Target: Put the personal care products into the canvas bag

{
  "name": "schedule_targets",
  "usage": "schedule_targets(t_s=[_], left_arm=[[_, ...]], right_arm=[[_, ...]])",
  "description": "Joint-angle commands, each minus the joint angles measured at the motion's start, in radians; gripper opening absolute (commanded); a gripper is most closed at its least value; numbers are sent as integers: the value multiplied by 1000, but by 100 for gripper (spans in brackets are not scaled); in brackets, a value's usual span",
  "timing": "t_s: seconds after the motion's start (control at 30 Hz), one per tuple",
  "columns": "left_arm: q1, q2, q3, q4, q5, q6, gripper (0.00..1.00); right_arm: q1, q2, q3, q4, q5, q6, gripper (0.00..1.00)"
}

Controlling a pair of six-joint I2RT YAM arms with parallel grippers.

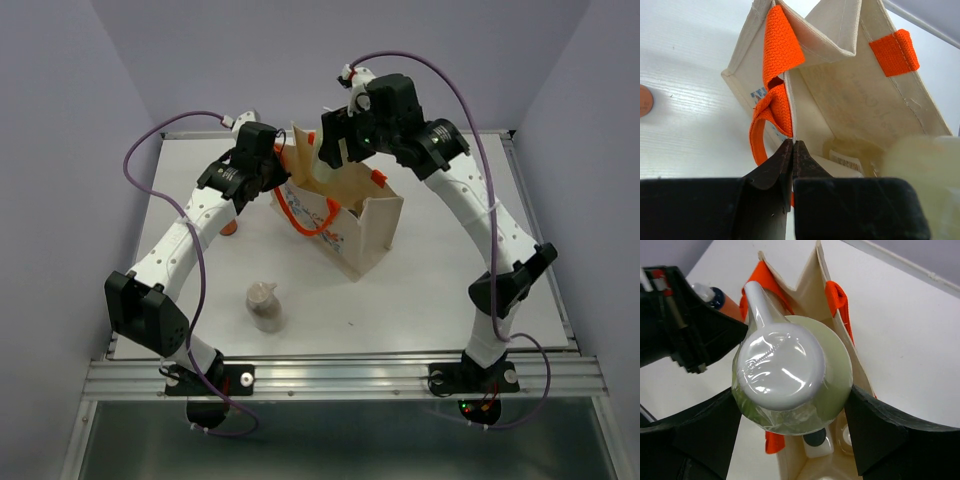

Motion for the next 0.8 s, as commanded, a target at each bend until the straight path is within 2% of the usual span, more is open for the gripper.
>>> schedule_targets(t_s=[0.0,0.23,0.33,0.5,0.77], left_arm=[[-1,-8,42,-15,-44,4,0],[-2,-11,65,-17,-38,5,0],[-1,-16,59,-17,-41,1,0],[-2,-19,53,-19,-42,-7,0],[-2,-22,35,-29,-44,-19,0]], right_arm=[[-5,4,6,186,0,-16,1],[-5,108,-60,224,-101,-70,1],[-5,136,-80,233,-100,-78,1],[-5,128,-200,291,-37,-131,1],[-5,148,-280,426,141,-73,1]])
